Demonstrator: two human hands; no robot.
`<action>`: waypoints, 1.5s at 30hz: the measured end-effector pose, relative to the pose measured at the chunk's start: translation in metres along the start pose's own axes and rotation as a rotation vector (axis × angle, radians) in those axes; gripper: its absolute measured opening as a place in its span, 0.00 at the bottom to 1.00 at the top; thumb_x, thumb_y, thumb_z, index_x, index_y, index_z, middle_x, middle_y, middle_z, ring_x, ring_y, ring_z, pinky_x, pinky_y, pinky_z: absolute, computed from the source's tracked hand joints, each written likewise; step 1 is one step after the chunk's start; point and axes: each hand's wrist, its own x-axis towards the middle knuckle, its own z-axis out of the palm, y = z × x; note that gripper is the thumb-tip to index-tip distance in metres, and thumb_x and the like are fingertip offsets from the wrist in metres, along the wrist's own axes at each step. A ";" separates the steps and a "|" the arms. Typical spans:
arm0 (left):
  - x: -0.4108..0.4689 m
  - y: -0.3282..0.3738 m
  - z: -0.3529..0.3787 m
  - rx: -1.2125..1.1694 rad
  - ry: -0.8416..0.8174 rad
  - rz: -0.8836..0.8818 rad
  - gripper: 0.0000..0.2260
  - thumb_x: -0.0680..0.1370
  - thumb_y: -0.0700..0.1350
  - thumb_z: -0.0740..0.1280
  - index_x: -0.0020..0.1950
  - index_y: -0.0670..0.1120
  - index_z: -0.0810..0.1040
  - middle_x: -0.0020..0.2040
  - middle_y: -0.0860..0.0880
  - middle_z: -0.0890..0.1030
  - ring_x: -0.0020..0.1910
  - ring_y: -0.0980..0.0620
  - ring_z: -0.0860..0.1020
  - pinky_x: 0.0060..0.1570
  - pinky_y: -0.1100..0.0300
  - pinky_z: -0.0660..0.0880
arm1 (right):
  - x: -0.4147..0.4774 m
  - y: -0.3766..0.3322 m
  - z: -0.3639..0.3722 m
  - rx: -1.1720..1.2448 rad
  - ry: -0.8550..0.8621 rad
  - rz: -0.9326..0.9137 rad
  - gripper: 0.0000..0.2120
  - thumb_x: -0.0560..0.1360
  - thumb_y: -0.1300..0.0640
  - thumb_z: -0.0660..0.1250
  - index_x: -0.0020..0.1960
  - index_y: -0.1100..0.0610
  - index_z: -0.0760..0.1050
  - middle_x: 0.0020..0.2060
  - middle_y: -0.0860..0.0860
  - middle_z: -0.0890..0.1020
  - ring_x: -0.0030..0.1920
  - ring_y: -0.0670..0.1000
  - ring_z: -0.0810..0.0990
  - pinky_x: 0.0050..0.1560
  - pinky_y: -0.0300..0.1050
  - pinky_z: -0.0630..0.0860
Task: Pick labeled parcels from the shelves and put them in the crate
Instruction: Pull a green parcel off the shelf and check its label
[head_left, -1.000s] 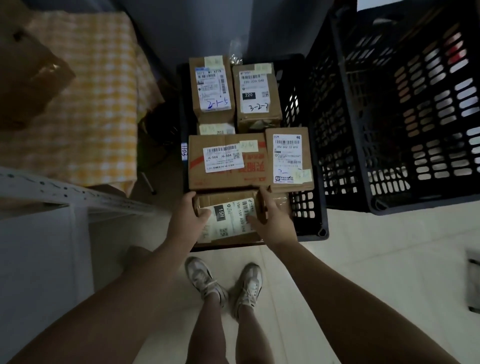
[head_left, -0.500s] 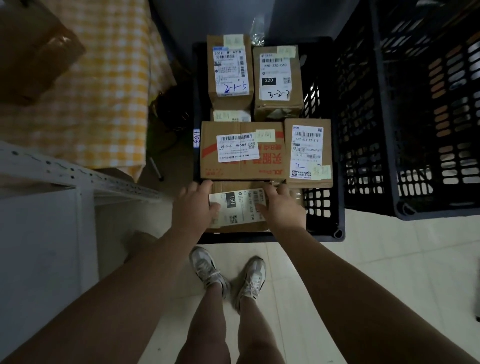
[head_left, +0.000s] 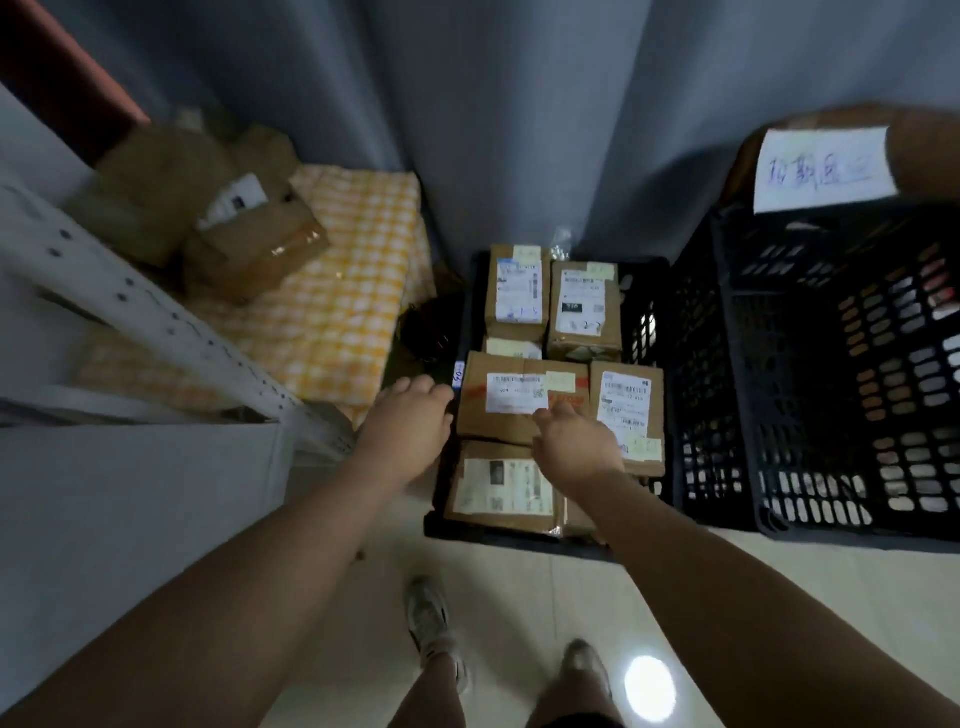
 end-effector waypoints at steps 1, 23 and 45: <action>-0.004 0.001 -0.019 0.034 0.045 0.001 0.14 0.81 0.48 0.58 0.65 0.47 0.71 0.60 0.47 0.73 0.60 0.46 0.70 0.56 0.54 0.68 | -0.001 -0.003 -0.017 -0.015 0.030 -0.048 0.14 0.79 0.57 0.56 0.63 0.57 0.70 0.59 0.56 0.73 0.59 0.57 0.72 0.49 0.50 0.73; -0.368 0.105 -0.278 0.502 0.768 -0.651 0.09 0.73 0.46 0.64 0.46 0.45 0.81 0.43 0.46 0.80 0.41 0.43 0.77 0.39 0.53 0.74 | -0.242 -0.180 -0.276 0.291 0.696 -1.168 0.10 0.75 0.55 0.65 0.53 0.57 0.80 0.49 0.54 0.81 0.50 0.58 0.78 0.47 0.49 0.73; -0.650 0.038 -0.312 0.573 0.914 -1.071 0.15 0.74 0.47 0.69 0.60 0.45 0.77 0.55 0.45 0.79 0.50 0.43 0.78 0.47 0.50 0.76 | -0.457 -0.430 -0.264 0.394 0.540 -1.325 0.35 0.74 0.34 0.61 0.75 0.46 0.53 0.75 0.55 0.54 0.73 0.59 0.56 0.69 0.55 0.62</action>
